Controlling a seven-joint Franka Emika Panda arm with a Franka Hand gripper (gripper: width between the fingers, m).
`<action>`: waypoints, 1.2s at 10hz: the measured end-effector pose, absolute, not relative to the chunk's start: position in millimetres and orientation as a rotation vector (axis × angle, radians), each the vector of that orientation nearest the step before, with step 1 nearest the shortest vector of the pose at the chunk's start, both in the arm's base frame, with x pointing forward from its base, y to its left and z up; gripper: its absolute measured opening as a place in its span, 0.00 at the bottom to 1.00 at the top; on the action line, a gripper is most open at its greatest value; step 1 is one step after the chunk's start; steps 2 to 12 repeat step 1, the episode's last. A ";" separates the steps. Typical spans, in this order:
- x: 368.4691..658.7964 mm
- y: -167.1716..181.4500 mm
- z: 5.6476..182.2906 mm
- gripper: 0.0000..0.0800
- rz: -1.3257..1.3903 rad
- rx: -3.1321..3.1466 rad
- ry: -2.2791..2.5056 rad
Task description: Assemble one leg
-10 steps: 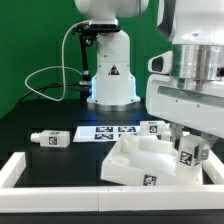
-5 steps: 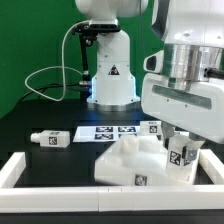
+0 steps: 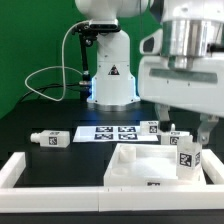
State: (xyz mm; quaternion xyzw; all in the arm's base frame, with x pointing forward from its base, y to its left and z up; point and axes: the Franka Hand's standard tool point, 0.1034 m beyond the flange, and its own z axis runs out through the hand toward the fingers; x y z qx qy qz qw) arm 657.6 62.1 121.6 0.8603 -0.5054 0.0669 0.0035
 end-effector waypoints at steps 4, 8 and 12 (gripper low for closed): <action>660.0 60.9 122.8 0.81 0.219 2.697 -1.586; 660.0 60.9 122.8 0.81 0.219 2.697 -1.586; 660.0 60.9 122.8 0.81 0.219 2.697 -1.586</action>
Offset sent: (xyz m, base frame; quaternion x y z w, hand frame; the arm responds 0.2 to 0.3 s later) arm 0.0000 0.0000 0.0000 0.0000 0.0000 0.0000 1.0000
